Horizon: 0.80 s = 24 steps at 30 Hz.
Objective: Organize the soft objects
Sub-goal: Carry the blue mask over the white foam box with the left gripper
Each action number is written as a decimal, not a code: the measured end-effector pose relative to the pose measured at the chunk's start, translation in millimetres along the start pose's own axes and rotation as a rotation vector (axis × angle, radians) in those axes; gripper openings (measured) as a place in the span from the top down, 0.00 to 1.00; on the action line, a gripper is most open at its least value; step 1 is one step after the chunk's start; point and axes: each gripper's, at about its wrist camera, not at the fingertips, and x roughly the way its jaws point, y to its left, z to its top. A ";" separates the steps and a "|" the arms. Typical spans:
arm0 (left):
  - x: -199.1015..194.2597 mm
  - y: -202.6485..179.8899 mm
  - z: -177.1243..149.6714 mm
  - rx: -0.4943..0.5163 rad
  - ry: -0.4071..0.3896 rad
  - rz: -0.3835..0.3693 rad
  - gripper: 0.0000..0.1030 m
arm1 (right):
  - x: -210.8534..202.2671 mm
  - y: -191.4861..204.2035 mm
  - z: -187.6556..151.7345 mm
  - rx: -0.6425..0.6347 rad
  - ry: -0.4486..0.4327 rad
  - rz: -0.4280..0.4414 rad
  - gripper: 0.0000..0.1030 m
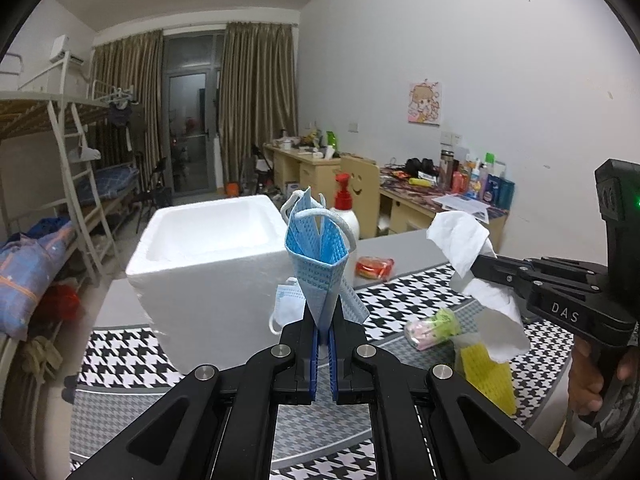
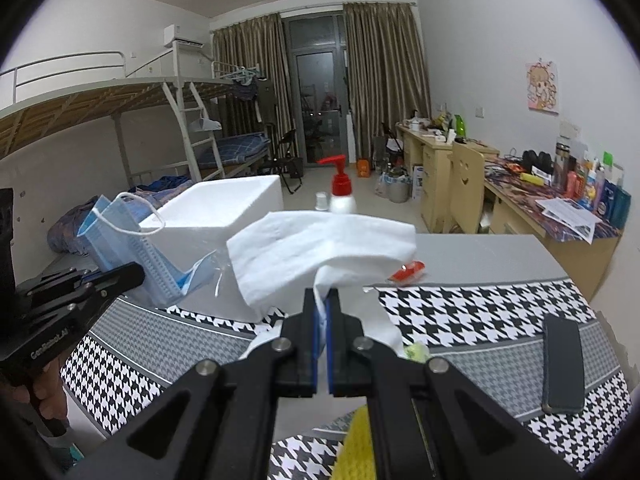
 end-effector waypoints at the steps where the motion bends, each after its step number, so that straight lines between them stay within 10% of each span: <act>1: 0.1 0.6 1.0 -0.001 -0.002 0.006 0.96 | 1.0 2.5 2.0 -0.006 -0.001 0.003 0.95; 24: -4.6 22.3 29.6 0.001 -0.079 0.072 0.96 | 12.2 38.1 36.7 -0.081 -0.043 0.045 0.95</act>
